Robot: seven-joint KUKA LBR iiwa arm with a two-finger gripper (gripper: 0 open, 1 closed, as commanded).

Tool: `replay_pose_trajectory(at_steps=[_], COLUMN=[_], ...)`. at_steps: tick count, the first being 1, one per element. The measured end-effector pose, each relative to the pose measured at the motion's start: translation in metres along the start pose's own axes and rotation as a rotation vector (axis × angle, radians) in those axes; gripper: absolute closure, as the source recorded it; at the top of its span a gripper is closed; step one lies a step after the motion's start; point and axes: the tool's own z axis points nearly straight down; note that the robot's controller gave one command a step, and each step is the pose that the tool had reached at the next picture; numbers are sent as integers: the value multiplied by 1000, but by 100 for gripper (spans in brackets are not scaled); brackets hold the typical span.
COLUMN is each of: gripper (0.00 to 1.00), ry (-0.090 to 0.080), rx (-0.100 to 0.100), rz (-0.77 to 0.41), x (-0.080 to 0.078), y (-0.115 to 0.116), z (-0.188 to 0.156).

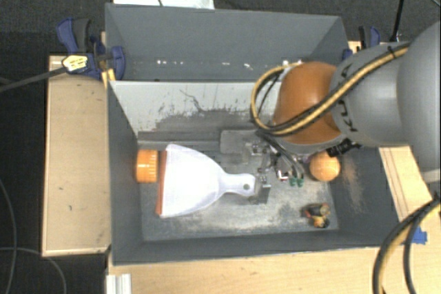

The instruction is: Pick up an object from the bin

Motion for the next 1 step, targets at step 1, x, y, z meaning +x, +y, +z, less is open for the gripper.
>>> replay_pose_trajectory(at_steps=[1], gripper=[100], ry=[-1], rx=[3], rz=[-108], x=[20], y=[32], z=[14])
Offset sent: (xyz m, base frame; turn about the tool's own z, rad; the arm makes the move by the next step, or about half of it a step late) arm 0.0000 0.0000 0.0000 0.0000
